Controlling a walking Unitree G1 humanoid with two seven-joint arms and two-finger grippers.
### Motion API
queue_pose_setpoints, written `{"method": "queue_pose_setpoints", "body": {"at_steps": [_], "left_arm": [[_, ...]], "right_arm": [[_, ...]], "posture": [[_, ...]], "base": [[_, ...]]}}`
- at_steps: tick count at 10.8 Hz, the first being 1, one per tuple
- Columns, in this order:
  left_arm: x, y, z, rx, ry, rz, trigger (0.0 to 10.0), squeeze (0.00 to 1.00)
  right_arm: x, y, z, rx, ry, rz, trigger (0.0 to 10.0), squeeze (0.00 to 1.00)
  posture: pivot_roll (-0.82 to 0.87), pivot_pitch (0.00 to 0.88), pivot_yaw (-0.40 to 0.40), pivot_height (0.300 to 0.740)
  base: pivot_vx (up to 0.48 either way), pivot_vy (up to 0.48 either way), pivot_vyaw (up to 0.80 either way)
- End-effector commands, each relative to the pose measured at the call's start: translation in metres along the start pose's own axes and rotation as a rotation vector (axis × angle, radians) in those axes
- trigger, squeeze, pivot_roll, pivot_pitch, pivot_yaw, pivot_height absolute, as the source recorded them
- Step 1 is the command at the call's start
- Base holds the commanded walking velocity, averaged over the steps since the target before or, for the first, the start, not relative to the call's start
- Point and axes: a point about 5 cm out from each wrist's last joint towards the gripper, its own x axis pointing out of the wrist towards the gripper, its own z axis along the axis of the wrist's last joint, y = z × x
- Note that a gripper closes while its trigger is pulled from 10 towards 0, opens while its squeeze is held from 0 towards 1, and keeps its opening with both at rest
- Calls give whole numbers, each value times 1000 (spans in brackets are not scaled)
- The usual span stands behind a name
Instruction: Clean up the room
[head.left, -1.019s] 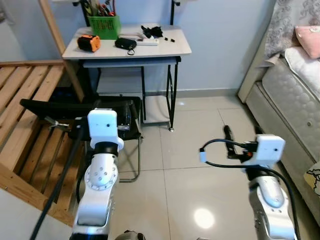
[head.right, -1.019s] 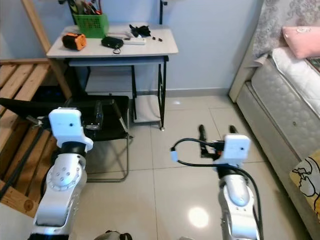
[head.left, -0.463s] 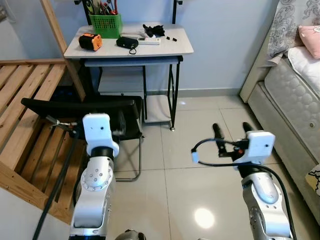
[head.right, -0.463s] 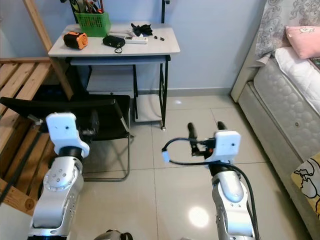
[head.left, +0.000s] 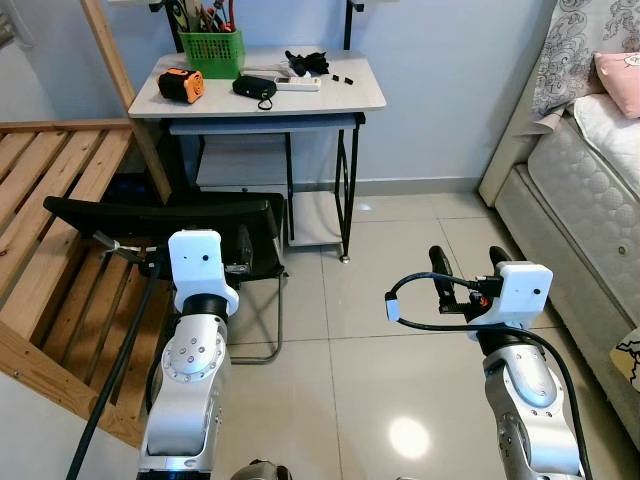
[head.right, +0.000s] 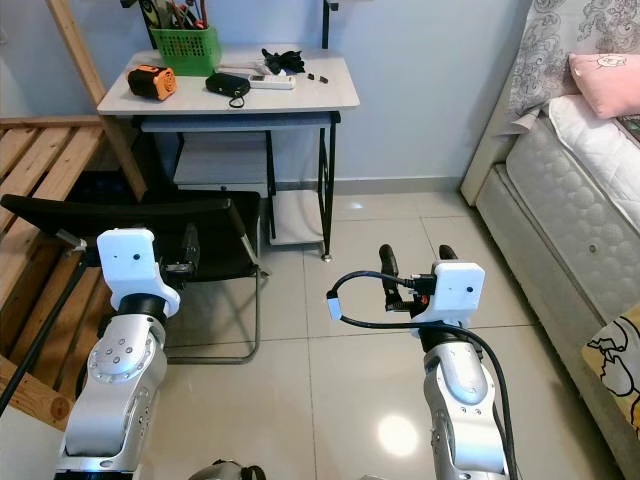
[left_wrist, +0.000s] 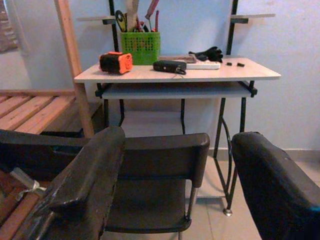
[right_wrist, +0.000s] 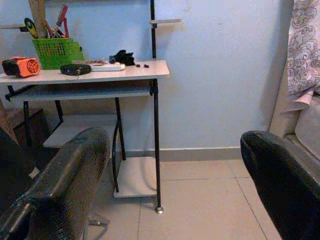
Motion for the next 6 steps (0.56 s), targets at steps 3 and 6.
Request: {"method": "queue_pose_setpoints", "body": {"at_steps": [3,6], "left_arm": [[1,-1,0,3,5,-12,10000,0],[1,-1,0,3,5,-12,10000,0]], "right_arm": [[1,-3,2,16,-4,-15,10000,0],[1,-3,2,16,-4,-15,10000,0]], "posture": [[-73,0,33,740],[-73,0,33,740]], "base": [[0,0,0],[0,0,0]]}}
